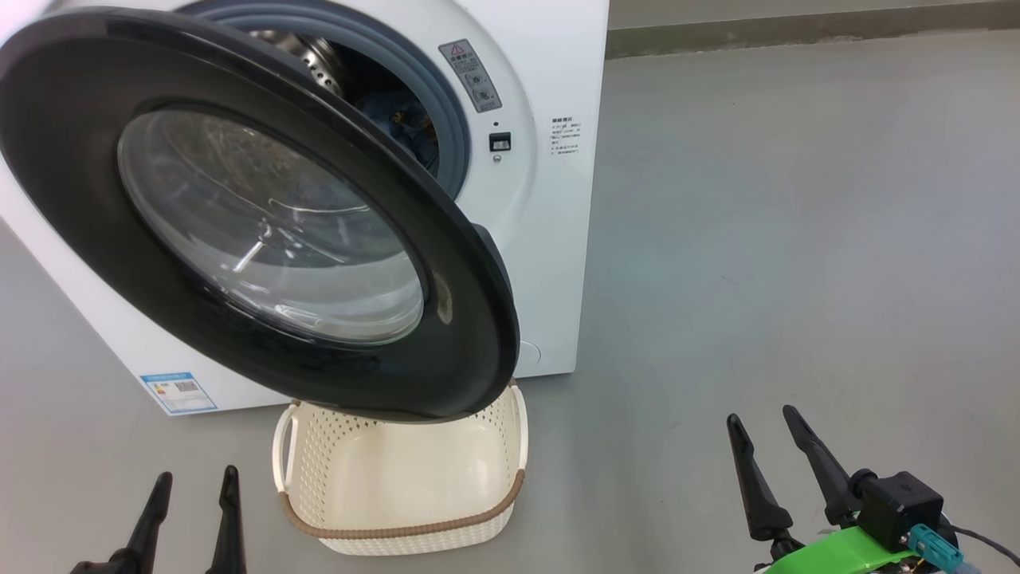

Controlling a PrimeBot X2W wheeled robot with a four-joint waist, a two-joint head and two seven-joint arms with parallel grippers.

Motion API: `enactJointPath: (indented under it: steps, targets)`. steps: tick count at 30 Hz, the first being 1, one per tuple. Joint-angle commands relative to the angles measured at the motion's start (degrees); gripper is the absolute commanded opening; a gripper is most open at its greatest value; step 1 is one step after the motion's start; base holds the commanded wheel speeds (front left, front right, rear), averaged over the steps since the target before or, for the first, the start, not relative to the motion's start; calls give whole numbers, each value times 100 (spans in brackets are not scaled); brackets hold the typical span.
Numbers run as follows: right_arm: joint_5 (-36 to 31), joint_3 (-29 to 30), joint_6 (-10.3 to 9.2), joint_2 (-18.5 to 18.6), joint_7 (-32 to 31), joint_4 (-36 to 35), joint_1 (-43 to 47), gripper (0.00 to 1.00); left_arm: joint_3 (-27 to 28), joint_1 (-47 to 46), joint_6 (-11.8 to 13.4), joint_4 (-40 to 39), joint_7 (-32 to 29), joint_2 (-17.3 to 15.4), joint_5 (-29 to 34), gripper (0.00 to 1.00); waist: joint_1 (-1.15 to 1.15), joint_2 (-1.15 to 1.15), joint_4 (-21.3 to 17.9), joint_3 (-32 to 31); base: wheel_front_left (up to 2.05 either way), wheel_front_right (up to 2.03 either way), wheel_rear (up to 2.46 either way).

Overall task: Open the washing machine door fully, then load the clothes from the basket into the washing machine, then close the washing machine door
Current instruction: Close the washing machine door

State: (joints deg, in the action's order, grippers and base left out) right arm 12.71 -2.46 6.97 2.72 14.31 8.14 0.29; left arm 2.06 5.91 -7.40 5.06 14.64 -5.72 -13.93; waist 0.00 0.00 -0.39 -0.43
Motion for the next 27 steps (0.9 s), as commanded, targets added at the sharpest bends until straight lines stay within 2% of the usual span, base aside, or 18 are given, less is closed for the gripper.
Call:
enactJointPath:
  steps: [1,2,3,4,10,17,21,27]
  targets:
    - [22,-129,52,16,69,-113,-32,100,209,-121,-9,-145,36,-70,-1,100,0,0,0,-3,0,0,0]
    - [34,-121,52,16,69,-93,-28,63,208,-121,-9,-145,36,-70,-3,100,0,0,1,-5,0,0,0]
    - [40,-112,52,16,69,-76,-24,19,205,-120,-9,-145,36,-69,-7,100,0,0,3,-8,0,0,0]
    - [99,-110,52,16,69,-55,-16,0,199,-118,-9,-144,36,-69,-13,100,0,0,7,-12,0,0,0]
    - [213,-25,52,16,69,-358,-76,0,204,-94,-9,-153,36,-51,-42,100,0,0,23,-13,0,0,0]
    - [231,-131,52,16,69,-1437,-254,0,256,-109,-9,-179,36,-56,-67,100,0,0,54,39,0,0,0]
    - [150,-530,52,16,69,-2146,-444,0,253,-123,-9,-165,36,-49,-97,100,0,0,66,85,0,0,0]
    - [-16,-1568,52,57,69,-2994,-934,0,209,-180,-9,-178,36,-49,-133,100,0,0,136,176,0,0,0]
